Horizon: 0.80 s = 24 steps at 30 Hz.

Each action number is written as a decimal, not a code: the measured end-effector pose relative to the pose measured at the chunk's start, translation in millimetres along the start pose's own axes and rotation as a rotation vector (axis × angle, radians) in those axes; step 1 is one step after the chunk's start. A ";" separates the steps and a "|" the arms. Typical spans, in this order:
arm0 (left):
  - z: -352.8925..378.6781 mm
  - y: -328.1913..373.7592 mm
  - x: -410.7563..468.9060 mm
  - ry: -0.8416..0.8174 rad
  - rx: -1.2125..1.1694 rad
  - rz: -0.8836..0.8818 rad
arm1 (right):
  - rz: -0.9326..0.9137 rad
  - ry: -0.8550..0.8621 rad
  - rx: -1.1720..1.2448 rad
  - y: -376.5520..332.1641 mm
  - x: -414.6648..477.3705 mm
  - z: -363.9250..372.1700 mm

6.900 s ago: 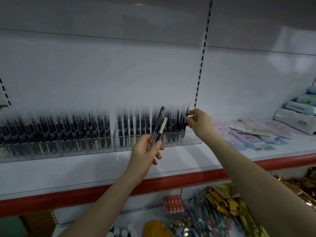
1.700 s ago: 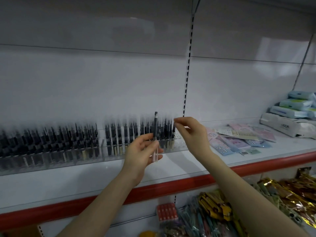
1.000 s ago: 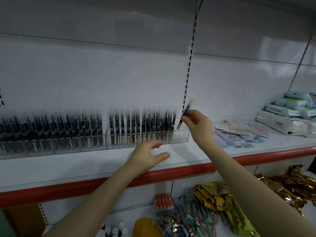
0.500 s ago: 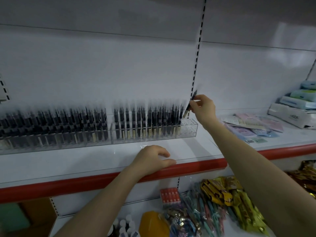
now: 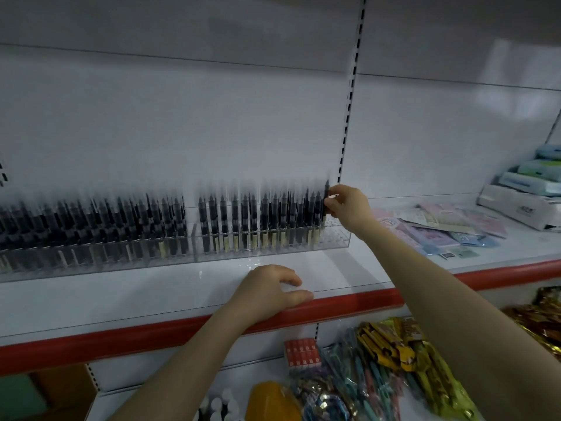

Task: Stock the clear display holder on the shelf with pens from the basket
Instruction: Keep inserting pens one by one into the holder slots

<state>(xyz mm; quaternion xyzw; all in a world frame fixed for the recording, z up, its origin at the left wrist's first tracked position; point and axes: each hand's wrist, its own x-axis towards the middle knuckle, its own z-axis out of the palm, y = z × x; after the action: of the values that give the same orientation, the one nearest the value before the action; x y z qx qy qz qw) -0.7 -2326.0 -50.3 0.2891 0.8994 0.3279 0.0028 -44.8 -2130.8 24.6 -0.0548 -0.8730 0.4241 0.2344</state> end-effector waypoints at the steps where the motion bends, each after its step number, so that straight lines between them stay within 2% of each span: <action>1: 0.0 -0.4 0.0 0.001 0.000 0.003 | 0.002 -0.008 -0.009 0.8 -0.3 1.5; 11: 1.0 -2.0 0.0 0.009 0.005 0.019 | 0.053 -0.015 0.004 4.0 2.4 4.0; 24: 1.2 -1.9 0.1 0.015 0.015 0.026 | 0.052 -0.025 -0.136 9.0 1.1 8.9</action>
<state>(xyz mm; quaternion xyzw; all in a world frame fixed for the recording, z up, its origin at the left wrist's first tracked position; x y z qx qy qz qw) -1.5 -2326.4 -52.3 0.2985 0.8979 0.3235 -0.0101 -50.8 -2131.1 13.4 -0.0880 -0.9009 0.3704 0.2083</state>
